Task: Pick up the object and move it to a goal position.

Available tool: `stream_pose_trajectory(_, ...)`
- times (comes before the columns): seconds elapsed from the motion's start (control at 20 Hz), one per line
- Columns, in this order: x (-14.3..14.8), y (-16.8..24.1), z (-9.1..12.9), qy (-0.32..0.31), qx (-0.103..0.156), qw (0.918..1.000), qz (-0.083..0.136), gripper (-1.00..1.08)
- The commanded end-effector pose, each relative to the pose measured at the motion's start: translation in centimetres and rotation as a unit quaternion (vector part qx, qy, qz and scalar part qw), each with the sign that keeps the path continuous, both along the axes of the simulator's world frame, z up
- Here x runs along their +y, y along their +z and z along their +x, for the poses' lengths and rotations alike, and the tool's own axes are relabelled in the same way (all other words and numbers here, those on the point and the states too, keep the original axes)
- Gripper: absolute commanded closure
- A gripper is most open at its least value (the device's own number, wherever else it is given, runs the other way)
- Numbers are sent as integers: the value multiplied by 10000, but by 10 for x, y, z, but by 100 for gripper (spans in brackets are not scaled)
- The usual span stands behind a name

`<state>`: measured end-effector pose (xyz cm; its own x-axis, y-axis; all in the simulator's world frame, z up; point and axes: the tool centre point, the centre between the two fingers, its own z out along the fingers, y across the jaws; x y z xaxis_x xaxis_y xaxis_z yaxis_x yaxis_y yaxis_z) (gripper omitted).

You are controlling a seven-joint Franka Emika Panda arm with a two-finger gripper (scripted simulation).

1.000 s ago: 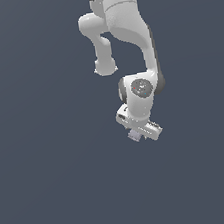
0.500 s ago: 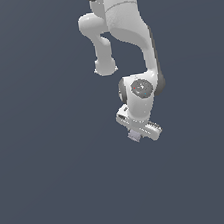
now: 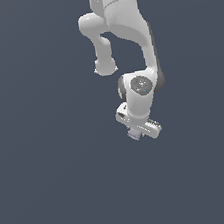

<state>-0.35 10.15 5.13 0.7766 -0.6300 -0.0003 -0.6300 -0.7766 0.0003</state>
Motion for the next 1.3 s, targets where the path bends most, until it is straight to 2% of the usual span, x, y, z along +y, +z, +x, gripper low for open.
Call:
stream_pose_trajectory(0.0, -1, 8, -3, 0, -5, 10000, 1, 108)
stream_pose_trajectory(0.35, -6, 45, -21, -1, -4, 10000, 4, 108)
stream_pose_trajectory(1.25, -25, 184, -81, -2, -2, 10000, 1, 108)
